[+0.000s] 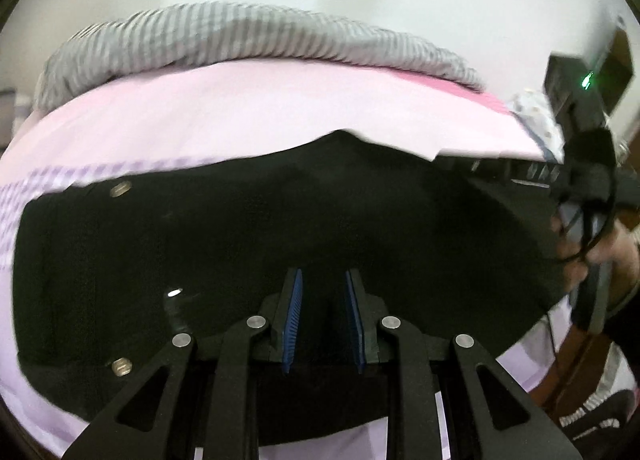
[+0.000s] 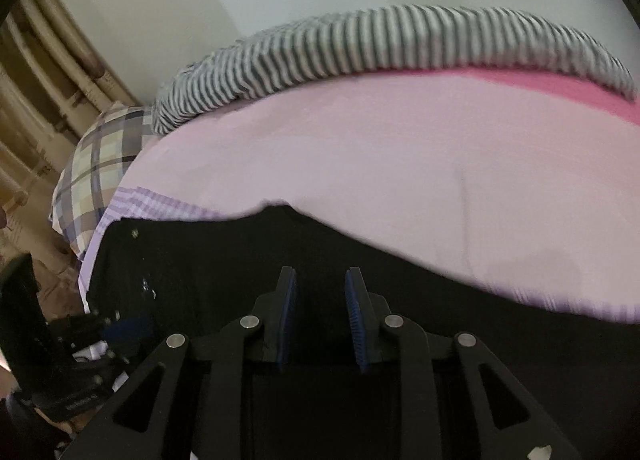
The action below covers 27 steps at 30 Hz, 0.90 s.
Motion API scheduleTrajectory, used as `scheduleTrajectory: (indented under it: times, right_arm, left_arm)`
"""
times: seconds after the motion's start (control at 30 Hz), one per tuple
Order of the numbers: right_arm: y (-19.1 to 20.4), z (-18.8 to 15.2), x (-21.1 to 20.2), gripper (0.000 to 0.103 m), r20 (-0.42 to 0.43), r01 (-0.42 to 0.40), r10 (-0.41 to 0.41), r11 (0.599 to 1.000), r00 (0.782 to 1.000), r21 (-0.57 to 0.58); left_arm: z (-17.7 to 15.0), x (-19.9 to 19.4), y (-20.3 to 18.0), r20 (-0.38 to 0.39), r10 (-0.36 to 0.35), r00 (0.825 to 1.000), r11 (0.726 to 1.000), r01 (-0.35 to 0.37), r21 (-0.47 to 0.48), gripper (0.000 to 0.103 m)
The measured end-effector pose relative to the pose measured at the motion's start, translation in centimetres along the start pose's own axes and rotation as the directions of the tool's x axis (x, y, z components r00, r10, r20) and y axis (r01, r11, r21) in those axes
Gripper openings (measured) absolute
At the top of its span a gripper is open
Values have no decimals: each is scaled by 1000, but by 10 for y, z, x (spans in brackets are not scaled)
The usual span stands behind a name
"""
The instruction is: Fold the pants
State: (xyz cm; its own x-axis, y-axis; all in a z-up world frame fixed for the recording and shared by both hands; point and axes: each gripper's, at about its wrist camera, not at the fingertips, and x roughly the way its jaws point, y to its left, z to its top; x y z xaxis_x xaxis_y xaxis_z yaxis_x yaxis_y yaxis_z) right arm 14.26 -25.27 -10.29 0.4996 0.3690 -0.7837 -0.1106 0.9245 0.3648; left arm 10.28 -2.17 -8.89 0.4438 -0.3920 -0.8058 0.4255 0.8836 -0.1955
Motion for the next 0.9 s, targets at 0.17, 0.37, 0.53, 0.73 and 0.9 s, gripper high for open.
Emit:
scheduleTrajectory:
  times: [0.17, 0.37, 0.53, 0.73, 0.9]
  right_arm:
    - [-29, -19, -10, 23, 24, 77, -79, 995, 997, 63]
    - [-83, -30, -32, 23, 38, 199, -206, 970, 978, 141]
    - [-129, -45, -62, 23, 62, 244, -266, 939, 962, 241]
    - [-188, -79, -109, 25, 58, 308, -354, 873, 933, 379]
    - [-207, -107, -150, 27, 77, 324, -400, 828, 913, 458]
  left_arm:
    - [4, 26, -26, -47, -54, 997, 997, 56, 46, 23]
    - [-4, 40, -22, -97, -2, 995, 999, 7, 51, 23]
    - [-10, 34, -16, -98, 9, 995, 999, -6, 33, 23]
    - [-20, 28, -12, -94, 34, 995, 999, -32, 18, 23]
    - [-18, 27, -20, -97, 81, 992, 997, -79, 23, 24]
